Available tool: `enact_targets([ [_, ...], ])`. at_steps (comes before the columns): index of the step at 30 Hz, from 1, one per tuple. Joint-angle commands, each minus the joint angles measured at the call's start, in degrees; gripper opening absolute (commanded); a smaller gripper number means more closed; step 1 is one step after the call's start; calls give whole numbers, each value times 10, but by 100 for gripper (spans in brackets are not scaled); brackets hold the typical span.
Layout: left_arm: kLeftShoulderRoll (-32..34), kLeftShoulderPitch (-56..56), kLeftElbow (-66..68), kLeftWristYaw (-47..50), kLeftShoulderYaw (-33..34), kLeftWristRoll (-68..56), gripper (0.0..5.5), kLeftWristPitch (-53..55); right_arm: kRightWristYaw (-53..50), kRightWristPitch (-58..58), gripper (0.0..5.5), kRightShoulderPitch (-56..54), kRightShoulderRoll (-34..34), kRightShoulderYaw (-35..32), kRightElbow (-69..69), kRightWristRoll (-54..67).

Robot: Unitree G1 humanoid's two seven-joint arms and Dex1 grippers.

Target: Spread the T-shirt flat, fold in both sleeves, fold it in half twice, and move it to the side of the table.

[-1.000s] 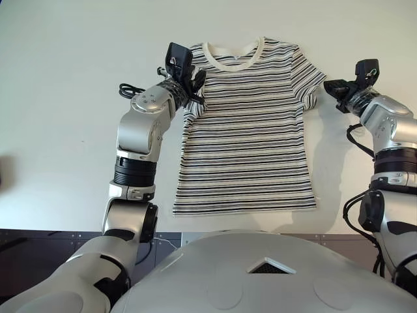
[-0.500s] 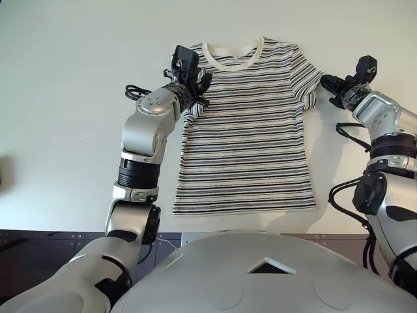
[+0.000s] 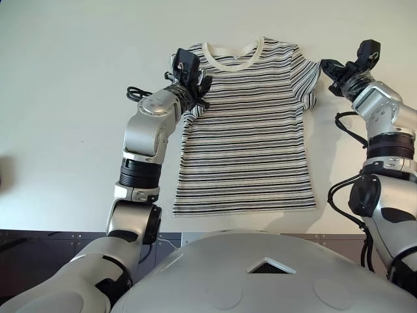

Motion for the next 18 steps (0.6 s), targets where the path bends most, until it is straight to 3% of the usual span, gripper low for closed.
enact_targets([
  [1,-2,-1,-2,4,0,7,164,7,-4,41,12,22,18,31,-88,2],
  [6,-4,4,-3,7,-1,10,164,6,3,79,12,25,20,69,-159,-4],
  [10,-5,9,-4,9,-2,13,164,6,-19,42,12,18,-6,58,-106,-29],
  [16,-2,7,-1,9,-2,19,164,4,-32,-7,121,16,-28,25,26,-44],
  [18,-1,6,0,7,-2,20,164,3,-27,-15,127,8,-28,14,55,-38],
])
